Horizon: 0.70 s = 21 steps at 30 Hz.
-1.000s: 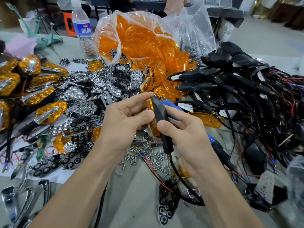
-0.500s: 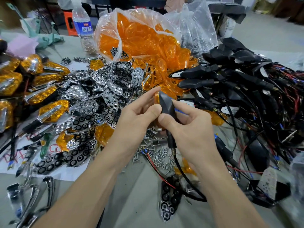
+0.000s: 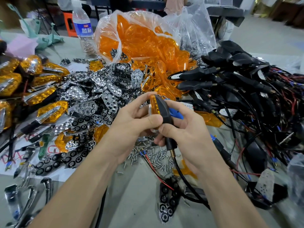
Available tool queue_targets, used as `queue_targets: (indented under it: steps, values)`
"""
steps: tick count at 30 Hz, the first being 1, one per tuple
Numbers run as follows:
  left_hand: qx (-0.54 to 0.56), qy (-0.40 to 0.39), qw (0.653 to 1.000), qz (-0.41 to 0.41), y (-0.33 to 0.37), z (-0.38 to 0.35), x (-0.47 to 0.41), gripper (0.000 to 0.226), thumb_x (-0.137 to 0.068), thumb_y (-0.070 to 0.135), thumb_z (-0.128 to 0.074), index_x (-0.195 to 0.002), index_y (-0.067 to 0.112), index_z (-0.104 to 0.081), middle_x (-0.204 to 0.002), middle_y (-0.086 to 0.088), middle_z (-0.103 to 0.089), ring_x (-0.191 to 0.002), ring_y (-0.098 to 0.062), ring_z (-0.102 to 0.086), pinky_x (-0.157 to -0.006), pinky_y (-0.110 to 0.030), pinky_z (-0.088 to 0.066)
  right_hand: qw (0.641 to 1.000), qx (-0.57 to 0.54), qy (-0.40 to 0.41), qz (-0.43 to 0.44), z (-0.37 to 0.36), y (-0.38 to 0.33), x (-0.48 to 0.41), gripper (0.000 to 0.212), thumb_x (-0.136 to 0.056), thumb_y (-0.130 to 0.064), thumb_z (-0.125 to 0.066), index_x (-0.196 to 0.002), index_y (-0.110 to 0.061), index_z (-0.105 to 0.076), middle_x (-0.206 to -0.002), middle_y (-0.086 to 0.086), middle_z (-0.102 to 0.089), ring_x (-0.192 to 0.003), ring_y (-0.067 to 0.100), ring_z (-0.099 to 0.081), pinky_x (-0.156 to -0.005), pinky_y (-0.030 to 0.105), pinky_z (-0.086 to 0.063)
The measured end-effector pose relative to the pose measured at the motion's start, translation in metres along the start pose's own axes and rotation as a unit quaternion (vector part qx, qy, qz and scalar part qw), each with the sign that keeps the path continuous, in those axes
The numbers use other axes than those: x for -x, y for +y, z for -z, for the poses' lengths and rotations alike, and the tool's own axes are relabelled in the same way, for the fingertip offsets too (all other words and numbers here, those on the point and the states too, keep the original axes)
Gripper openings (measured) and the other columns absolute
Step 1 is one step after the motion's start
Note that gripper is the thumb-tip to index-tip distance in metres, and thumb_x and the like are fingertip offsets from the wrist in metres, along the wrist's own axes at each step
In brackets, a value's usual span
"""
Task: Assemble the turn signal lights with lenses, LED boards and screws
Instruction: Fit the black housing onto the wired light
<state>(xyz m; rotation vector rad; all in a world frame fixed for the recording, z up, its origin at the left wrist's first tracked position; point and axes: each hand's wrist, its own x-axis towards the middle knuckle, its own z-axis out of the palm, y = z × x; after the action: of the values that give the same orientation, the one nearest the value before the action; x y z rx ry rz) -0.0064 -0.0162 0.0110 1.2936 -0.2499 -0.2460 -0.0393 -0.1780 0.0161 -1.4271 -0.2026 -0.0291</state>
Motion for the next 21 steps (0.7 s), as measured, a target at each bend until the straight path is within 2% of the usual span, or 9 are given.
queue_targets:
  steps: [2,5,9,11,13,15,18,20,21]
  values:
    - [0.016,0.018,1.0,-0.008,0.0,-0.003,0.001,0.061,-0.078,0.003,-0.074,-0.135,0.019,-0.062,-0.107,-0.019,-0.075,-0.074,-0.031,-0.066,-0.057,-0.036,-0.055,1.0,0.017,0.001,0.007,-0.002,0.002,0.0,0.058,-0.083,0.005,-0.064,-0.111,-0.046,-0.073,-0.076,0.008,-0.074,-0.056,0.029,-0.065,-0.055,0.028,-0.054]
    - [0.004,0.063,0.998,-0.019,-0.001,-0.007,0.002,0.071,-0.068,0.0,-0.075,-0.134,0.02,-0.062,-0.105,-0.012,-0.078,-0.081,-0.03,-0.068,-0.061,-0.036,-0.053,0.999,0.035,0.011,0.014,-0.005,0.006,0.0,0.064,-0.082,0.003,-0.063,-0.113,-0.052,-0.072,-0.075,0.006,-0.074,-0.055,0.029,-0.061,-0.055,0.029,-0.053]
    - [-0.041,0.068,0.996,-0.043,-0.002,-0.012,0.005,0.072,-0.074,0.003,-0.072,-0.141,0.024,-0.058,-0.106,-0.01,-0.078,-0.08,-0.026,-0.07,-0.058,-0.035,-0.056,0.998,0.053,0.023,0.019,-0.006,0.008,0.0,0.063,-0.082,0.0,-0.064,-0.116,-0.053,-0.07,-0.078,0.0,-0.074,-0.055,0.021,-0.058,-0.056,0.03,-0.053]
    - [-0.092,0.069,0.992,-0.055,-0.003,-0.015,0.006,0.073,-0.079,0.009,-0.069,-0.147,0.031,-0.052,-0.11,-0.002,-0.078,-0.093,-0.019,-0.074,-0.075,-0.034,-0.06,0.996,0.075,0.042,0.018,-0.007,0.009,0.0,0.06,-0.081,-0.005,-0.065,-0.116,-0.053,-0.067,-0.09,-0.004,-0.079,-0.065,0.015,-0.068,-0.063,0.031,-0.057]
    - [-0.127,0.08,0.987,-0.056,-0.004,-0.02,0.006,0.079,-0.08,0.017,-0.068,-0.154,0.033,-0.046,-0.119,0.008,-0.076,-0.109,-0.01,-0.071,-0.099,-0.037,-0.056,0.992,0.106,0.067,0.018,-0.01,0.012,0.0,0.06,-0.078,-0.009,-0.064,-0.123,-0.049,-0.064,-0.104,-0.009,-0.08,-0.091,0.012,-0.076,-0.08,0.036,-0.061]
    - [-0.141,0.098,0.984,-0.052,-0.006,-0.023,0.007,0.083,-0.078,0.031,-0.072,-0.155,0.039,-0.043,-0.121,0.017,-0.074,-0.114,-0.006,-0.068,-0.107,-0.04,-0.052,0.988,0.123,0.085,0.032,-0.014,0.014,0.001,0.063,-0.078,-0.01,-0.066,-0.136,-0.035,-0.064,-0.113,-0.01,-0.078,-0.107,0.012,-0.074,-0.094,0.041,-0.06]
    - [-0.183,0.124,0.973,-0.069,-0.007,-0.028,0.01,0.077,-0.074,0.054,-0.069,-0.147,0.052,-0.045,-0.116,0.031,-0.07,-0.111,0.002,-0.067,-0.1,-0.036,-0.053,0.974,0.188,0.105,0.07,-0.021,0.015,0.006,0.06,-0.081,-0.015,-0.066,-0.14,-0.029,-0.064,-0.115,-0.017,-0.075,-0.108,0.004,-0.071,-0.097,0.038,-0.059]
    - [-0.208,0.136,0.964,-0.094,-0.007,-0.029,0.011,0.05,-0.076,0.05,-0.068,-0.124,0.059,-0.057,-0.102,0.02,-0.072,-0.093,-0.005,-0.07,-0.082,-0.037,-0.059,0.969,0.209,0.109,0.07,-0.021,0.015,0.008,0.067,-0.08,-0.017,-0.067,-0.145,-0.029,-0.06,-0.105,-0.03,-0.074,-0.102,-0.004,-0.071,-0.093,0.027,-0.059]
    - [-0.215,0.142,0.96,-0.107,-0.005,-0.029,0.011,0.035,-0.078,0.042,-0.069,-0.11,0.054,-0.063,-0.094,0.009,-0.072,-0.081,-0.013,-0.069,-0.074,-0.043,-0.059,0.967,0.222,0.101,0.069,-0.019,0.014,0.008,0.069,-0.079,-0.019,-0.068,-0.147,-0.03,-0.058,-0.1,-0.032,-0.074,-0.098,-0.004,-0.072,-0.091,0.025,-0.059]
